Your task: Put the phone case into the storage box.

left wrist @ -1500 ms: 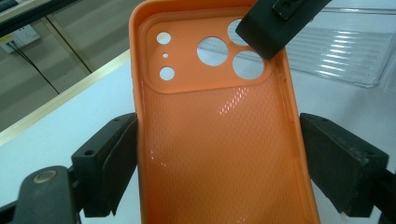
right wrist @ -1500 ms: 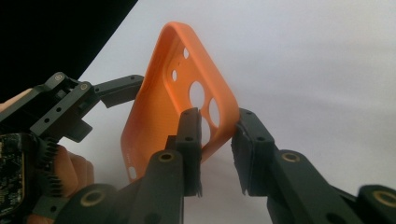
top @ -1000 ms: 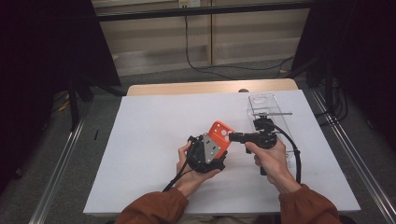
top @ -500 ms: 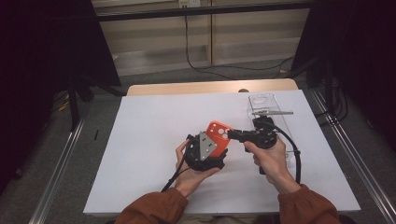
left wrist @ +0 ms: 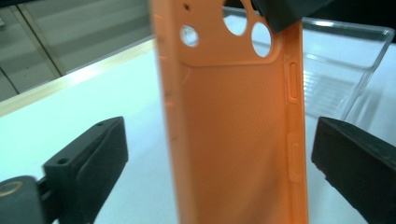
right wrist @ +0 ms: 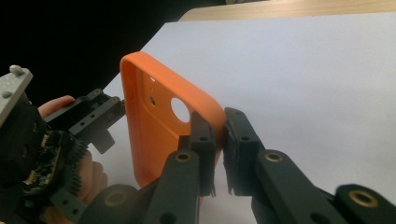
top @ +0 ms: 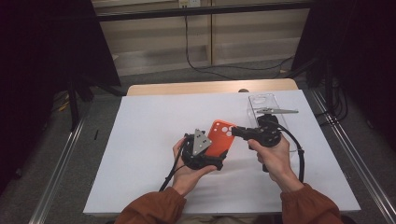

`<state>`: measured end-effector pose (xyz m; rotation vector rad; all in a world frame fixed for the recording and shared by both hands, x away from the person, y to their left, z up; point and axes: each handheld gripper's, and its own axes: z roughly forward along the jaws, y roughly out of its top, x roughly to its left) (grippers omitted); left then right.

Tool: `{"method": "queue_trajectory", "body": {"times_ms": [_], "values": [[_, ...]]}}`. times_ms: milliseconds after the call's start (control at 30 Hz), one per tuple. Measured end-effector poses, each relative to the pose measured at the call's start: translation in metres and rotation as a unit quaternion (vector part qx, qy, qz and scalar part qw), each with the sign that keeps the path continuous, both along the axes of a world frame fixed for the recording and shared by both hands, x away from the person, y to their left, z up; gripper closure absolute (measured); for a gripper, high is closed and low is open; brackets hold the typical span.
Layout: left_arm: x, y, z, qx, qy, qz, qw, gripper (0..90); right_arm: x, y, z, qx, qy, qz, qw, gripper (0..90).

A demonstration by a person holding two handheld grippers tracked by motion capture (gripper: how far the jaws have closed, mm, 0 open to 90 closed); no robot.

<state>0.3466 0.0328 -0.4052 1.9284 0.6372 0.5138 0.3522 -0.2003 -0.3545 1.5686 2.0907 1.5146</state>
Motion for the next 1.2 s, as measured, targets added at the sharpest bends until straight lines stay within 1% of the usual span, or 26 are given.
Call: {"method": "queue_trajectory", "body": {"times_ms": [33, 100, 167, 200, 233, 333, 433, 467, 500, 533, 633, 667, 767, 900, 933, 967, 1000, 1067, 1100, 1133, 1167, 1200], "values": [[0.001, 0.002, 0.001, -0.003, 0.003, -0.005, 1.0, 3.4, 0.0, -0.001, 0.0, 0.0, -0.002, -0.004, 1.0, 82.9], [0.003, 0.005, 0.001, -0.004, 0.001, -0.003, 1.0, 1.9, 0.0, -0.003, 0.0, 0.0, -0.002, -0.006, 1.0, 82.9], [0.005, 0.009, 0.001, -0.006, 0.006, 0.01, 0.9999, 2.8, 0.0, -0.007, 0.0, 0.001, -0.004, -0.01, 0.9999, 83.0], [0.007, 0.012, 0.0, -0.007, 0.006, 0.023, 0.9997, 2.8, 0.0, -0.009, 0.0, -0.002, -0.007, -0.012, 0.9999, 83.0], [0.008, 0.015, 0.001, -0.006, 0.005, 0.03, 0.9995, 2.8, 0.0, -0.01, 0.0, -0.004, -0.008, -0.013, 0.9999, 83.0], [0.009, 0.018, 0.001, -0.004, 0.009, 0.035, 0.9994, 2.7, 0.001, -0.012, 0.0, -0.004, -0.011, -0.011, 0.9999, 83.0], [0.008, 0.022, 0.0, -0.011, 0.002, 0.042, 0.999, 2.8, 0.0, -0.012, 0.001, -0.007, -0.016, -0.012, 0.9998, 83.0], [0.008, 0.024, 0.0, -0.009, 0.0, 0.041, 0.9991, 3.0, 0.0, -0.012, 0.001, -0.009, -0.017, -0.012, 0.9997, 83.1], [0.007, 0.025, 0.0, -0.009, -0.003, 0.045, 0.9989, 2.8, 0.0, -0.012, 0.001, -0.012, -0.021, -0.011, 0.9996, 83.1], [0.007, 0.026, 0.0, -0.013, -0.005, 0.046, 0.9989, 2.9, 0.0, -0.013, 0.002, -0.013, -0.022, -0.01, 0.9996, 83.1], [0.007, 0.03, 0.0, -0.016, -0.003, 0.048, 0.9987, 3.1, 0.0, -0.013, 0.002, -0.013, -0.024, -0.011, 0.9996, 83.1], [0.007, 0.032, 0.0, -0.018, -0.004, 0.054, 0.9984, 3.2, 0.0, -0.015, 0.003, -0.014, -0.029, -0.012, 0.9994, 83.1], [0.007, 0.038, 0.002, -0.025, 0.007, 0.051, 0.9983, 2.2, 0.0, -0.016, 0.004, -0.015, -0.032, -0.012, 0.9993, 83.2], [0.005, 0.047, 0.003, -0.029, 0.003, 0.059, 0.9978, 2.7, 0.0, -0.018, 0.006, -0.019, -0.04, -0.014, 0.9989, 83.2], [0.005, 0.049, 0.003, -0.034, 0.001, 0.059, 0.9977, 2.8, 0.0, -0.019, 0.007, -0.018, -0.042, -0.014, 0.9989, 83.2], [0.005, 0.052, 0.004, -0.034, -0.002, 0.064, 0.9973, 2.7, 0.0, -0.019, 0.007, -0.017, -0.043, -0.013, 0.9989, 83.3], [0.004, 0.058, 0.005, -0.041, -0.009, 0.071, 0.9966, 3.1, 0.0, -0.02, 0.009, -0.019, -0.046, -0.015, 0.9986, 83.3], [0.004, 0.06, 0.005, -0.041, -0.01, 0.072, 0.9966, 3.1, 0.0, -0.02, 0.01, -0.02, -0.049, -0.015, 0.9985, 83.3], [0.004, 0.064, 0.005, -0.045, -0.009, 0.074, 0.9962, 3.1, 0.001, -0.021, 0.01, -0.022, -0.051, -0.013, 0.9984, 83.3], [0.002, 0.069, 0.004, -0.042, 0.002, 0.068, 0.9968, 3.1, 0.001, -0.021, 0.011, -0.025, -0.053, -0.014, 0.9982, 83.3], [0.001, 0.071, 0.003, -0.039, 0.0, 0.067, 0.997, 3.1, 0.001, -0.022, 0.011, -0.027, -0.057, -0.013, 0.9979, 83.3], [0.0, 0.073, 0.003, -0.037, -0.003, 0.072, 0.9967, 3.3, 0.001, -0.022, 0.011, -0.029, -0.059, -0.013, 0.9977, 83.3]]}}
